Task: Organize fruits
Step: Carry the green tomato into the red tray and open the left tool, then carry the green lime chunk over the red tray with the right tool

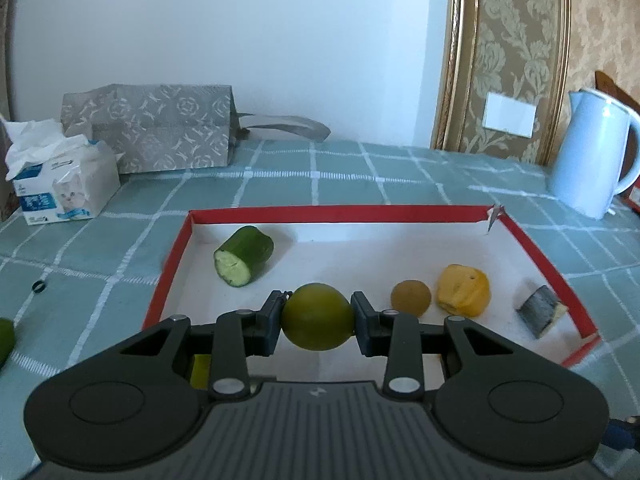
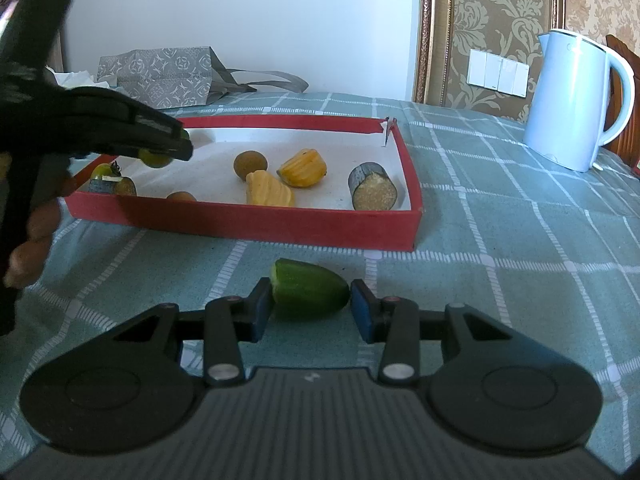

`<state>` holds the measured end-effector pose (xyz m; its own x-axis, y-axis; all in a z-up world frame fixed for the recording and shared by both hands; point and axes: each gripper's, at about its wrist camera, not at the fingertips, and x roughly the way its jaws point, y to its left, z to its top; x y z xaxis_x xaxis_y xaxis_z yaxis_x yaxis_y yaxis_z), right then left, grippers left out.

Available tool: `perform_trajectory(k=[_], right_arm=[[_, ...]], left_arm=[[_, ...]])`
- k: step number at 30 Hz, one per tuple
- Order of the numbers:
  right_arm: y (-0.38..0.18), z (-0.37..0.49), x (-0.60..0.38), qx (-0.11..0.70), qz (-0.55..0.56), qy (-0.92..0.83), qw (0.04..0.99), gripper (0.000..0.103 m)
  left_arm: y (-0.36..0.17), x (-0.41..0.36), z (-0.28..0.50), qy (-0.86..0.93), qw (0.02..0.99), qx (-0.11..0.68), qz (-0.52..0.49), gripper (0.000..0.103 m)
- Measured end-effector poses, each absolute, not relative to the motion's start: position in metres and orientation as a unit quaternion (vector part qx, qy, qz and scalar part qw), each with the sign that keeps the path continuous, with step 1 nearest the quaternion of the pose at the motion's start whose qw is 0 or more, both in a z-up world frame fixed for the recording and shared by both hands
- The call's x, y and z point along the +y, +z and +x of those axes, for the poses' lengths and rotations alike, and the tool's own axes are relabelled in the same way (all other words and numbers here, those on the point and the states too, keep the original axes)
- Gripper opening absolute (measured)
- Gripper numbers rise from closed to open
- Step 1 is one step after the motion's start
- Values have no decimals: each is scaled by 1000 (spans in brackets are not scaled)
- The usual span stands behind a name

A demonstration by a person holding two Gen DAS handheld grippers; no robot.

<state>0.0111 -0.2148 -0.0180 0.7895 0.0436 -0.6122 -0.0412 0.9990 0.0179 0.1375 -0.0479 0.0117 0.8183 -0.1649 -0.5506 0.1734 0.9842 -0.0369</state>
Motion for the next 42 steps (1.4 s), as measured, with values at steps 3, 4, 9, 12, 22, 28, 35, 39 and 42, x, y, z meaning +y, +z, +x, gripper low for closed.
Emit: perform_trajectory(k=[3, 4, 9, 12, 22, 28, 35, 39, 42], right_arm=[[-18, 11, -215, 323, 2, 22, 946, 40], [-18, 11, -215, 323, 2, 22, 946, 40], [-18, 12, -215, 323, 1, 23, 946, 41], [-18, 12, -215, 323, 1, 23, 946, 41], [-18, 11, -215, 323, 1, 23, 946, 41], [-18, 11, -215, 323, 1, 23, 946, 41], [-17, 11, -215, 323, 3, 23, 946, 41], [-18, 11, -216, 323, 4, 24, 946, 41], [-18, 11, -217, 323, 4, 24, 946, 41]], left_arm=[[6, -52, 148, -80, 952, 295, 15, 36], [4, -52, 151, -75, 951, 299, 15, 36], [-1, -51, 161, -61, 952, 301, 16, 46], [-1, -51, 159, -54, 956, 288, 20, 63], [6, -42, 141, -49, 964, 260, 14, 64], [11, -34, 115, -53, 970, 237, 17, 68], [15, -20, 90, -53, 973, 226, -5, 68], [16, -10, 72, -61, 972, 225, -17, 68], [15, -4, 59, -69, 971, 226, -21, 68]])
